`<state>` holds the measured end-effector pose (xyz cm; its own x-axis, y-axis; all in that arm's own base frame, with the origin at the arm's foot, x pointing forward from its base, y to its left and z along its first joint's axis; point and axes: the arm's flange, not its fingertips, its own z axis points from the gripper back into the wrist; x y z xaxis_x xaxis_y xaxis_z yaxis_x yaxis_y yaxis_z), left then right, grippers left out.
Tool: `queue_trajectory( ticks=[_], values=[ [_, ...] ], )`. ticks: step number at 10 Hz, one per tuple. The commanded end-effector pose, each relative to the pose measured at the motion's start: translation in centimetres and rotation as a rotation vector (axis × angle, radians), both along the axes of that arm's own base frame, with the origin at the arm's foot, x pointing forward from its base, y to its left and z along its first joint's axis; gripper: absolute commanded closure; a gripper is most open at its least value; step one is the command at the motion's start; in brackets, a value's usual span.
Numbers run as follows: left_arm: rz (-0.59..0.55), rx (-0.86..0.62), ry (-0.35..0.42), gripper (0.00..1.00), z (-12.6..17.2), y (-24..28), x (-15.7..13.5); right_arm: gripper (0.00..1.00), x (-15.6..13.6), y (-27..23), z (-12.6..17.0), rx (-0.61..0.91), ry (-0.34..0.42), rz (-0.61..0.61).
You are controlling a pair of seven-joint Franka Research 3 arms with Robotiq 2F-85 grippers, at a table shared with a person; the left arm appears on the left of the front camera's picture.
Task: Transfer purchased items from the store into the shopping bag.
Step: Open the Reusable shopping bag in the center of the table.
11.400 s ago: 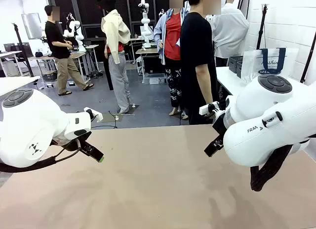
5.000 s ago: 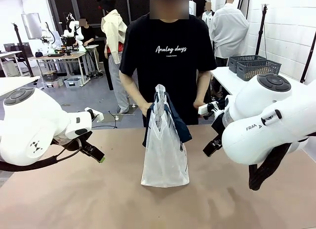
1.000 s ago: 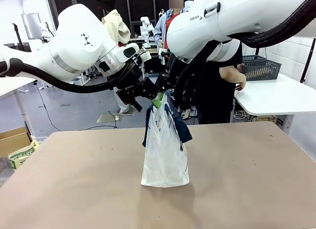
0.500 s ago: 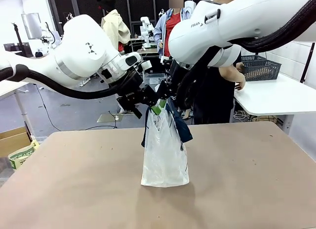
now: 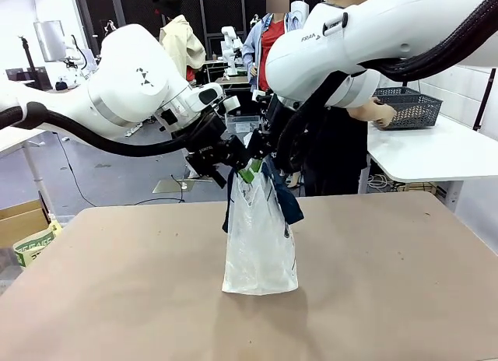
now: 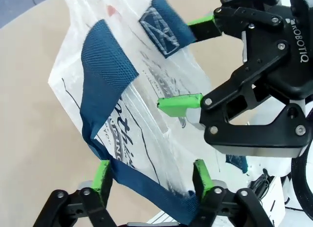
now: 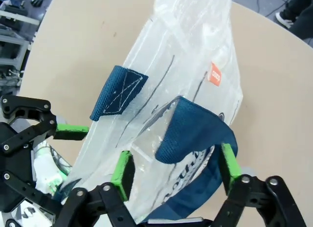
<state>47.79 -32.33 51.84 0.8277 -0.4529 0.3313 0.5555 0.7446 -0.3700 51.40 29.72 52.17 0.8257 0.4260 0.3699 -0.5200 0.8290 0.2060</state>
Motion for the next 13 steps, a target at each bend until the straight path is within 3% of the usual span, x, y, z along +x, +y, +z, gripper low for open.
queue_trajectory(
  ticks=[1, 3, 8, 13],
  values=[
    [0.029, -0.002, -0.013, 0.58, -0.1, 0.5, -0.1, 0.58, 0.0, 0.1, 0.0, 0.024, 0.04, 0.005],
    [0.056, 0.014, -0.023, 0.97, -0.1, 1.2, -0.4, 0.97, 0.0, -0.2, 0.1, 0.022, 0.058, 0.005],
    [0.021, 0.06, -0.022, 1.0, -0.2, 3.4, -1.3, 1.0, -1.2, -4.0, 1.3, -0.051, 0.021, -0.061],
    [0.061, 0.112, -0.062, 1.0, 1.0, 7.3, -2.0, 1.0, -3.3, -7.5, 1.8, -0.178, 0.04, -0.09]
  ],
)
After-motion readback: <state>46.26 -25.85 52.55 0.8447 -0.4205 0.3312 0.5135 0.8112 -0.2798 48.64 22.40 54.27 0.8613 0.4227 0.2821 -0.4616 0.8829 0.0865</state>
